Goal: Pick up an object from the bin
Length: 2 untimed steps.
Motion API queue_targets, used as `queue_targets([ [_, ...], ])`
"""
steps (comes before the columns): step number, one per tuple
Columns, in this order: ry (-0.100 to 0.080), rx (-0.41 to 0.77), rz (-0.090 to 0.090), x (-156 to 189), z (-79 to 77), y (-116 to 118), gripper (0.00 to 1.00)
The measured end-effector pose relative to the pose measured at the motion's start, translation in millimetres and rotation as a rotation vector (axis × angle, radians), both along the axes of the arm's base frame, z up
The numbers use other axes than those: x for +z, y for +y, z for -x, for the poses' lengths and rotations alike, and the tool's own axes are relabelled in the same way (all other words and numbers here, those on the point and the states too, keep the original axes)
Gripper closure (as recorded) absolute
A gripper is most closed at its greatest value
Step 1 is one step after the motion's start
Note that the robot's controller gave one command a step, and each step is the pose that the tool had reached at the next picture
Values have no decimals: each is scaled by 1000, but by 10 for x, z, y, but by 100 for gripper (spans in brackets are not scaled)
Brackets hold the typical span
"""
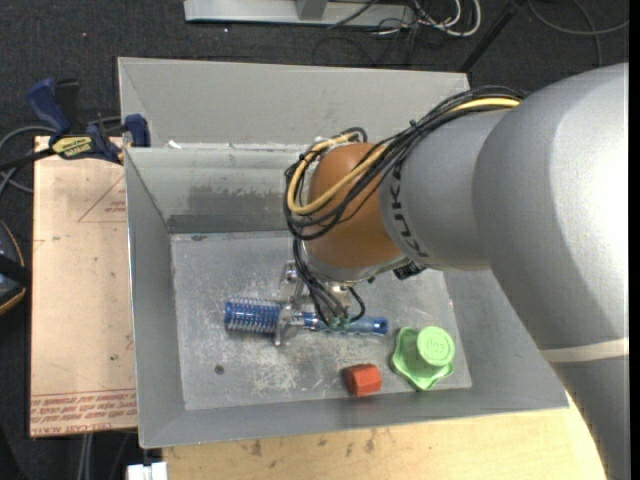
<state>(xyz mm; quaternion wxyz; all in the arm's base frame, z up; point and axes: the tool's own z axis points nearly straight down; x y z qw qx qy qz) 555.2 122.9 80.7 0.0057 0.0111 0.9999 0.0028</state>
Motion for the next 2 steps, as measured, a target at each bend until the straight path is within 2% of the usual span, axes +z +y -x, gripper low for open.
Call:
queue_targets([
  [1, 8, 2, 3, 294, -5, 6, 100],
  [2, 11, 4, 5, 287, -3, 7, 100],
])
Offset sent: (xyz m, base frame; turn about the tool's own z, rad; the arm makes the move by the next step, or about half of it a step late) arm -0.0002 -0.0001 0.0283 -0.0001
